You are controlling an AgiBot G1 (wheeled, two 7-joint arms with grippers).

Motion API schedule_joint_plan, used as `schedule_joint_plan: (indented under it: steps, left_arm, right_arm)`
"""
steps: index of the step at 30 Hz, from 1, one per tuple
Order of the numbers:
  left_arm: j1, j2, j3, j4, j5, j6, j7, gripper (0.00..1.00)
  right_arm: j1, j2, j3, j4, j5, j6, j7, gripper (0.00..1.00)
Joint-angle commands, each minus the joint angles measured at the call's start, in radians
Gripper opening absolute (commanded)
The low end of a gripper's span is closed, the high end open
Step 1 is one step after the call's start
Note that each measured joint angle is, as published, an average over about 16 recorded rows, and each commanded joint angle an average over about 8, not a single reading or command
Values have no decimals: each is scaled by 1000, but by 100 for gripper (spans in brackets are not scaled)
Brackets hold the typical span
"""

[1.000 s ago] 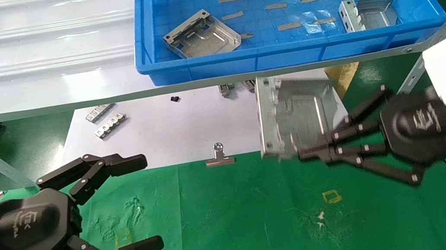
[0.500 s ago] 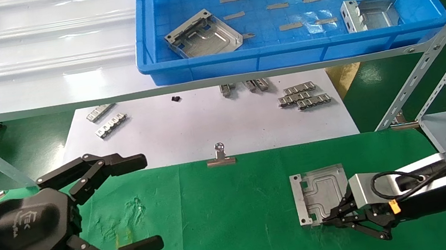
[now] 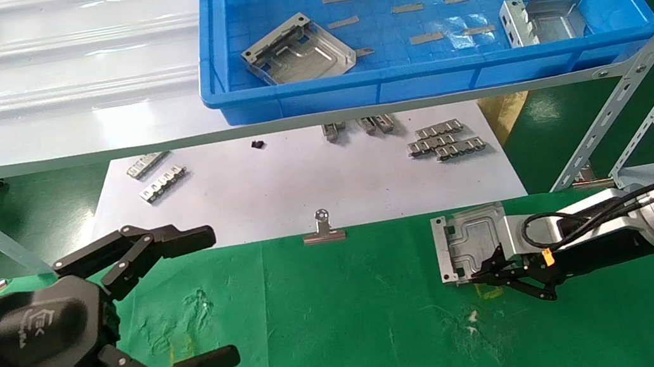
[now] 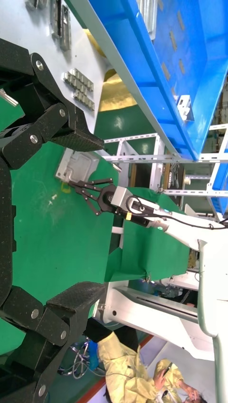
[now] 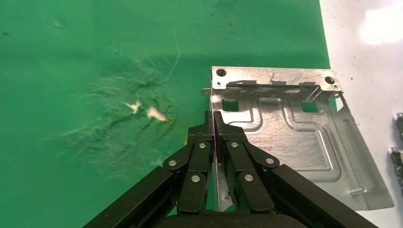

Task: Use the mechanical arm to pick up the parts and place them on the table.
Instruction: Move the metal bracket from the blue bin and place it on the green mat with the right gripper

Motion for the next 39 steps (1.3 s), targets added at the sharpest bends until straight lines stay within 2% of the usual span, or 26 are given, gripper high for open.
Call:
schedule_joint_plan:
  steps: [1, 8, 10, 11, 12, 17, 19, 30, 39]
  left_arm:
    - [0, 0, 0, 0, 0, 0, 0, 100]
    - [0, 0, 0, 0, 0, 0, 0, 100]
    - [0, 0, 0, 0, 0, 0, 0, 100]
    - [0, 0, 0, 0, 0, 0, 0, 100]
    - [0, 0, 0, 0, 0, 0, 0, 100]
    - [0, 0, 0, 0, 0, 0, 0, 100]
    - [0, 0, 0, 0, 0, 0, 0, 100]
    - [0, 0, 0, 0, 0, 0, 0, 100]
    - [0, 0, 0, 0, 0, 0, 0, 100]
  right_arm:
    - [15, -9, -2, -37, -4, -12, -19, 0]
    - [32, -14, -14, -119, -13, -104, -54, 0]
    - [31, -21, -22, -137, -22, -118, -64, 6]
    - [30, -25, -28, -144, -29, -123, -70, 12]
    - [28, -31, -34, -151, -38, -127, -75, 23]
    - [29, -59, -65, -182, -79, -128, -99, 84]
    - [34, -67, -70, -194, -87, -122, -108, 99]
    - [55, -82, -62, -249, -76, -102, -140, 100]
    - [99, -54, -28, -276, -23, -167, -92, 100]
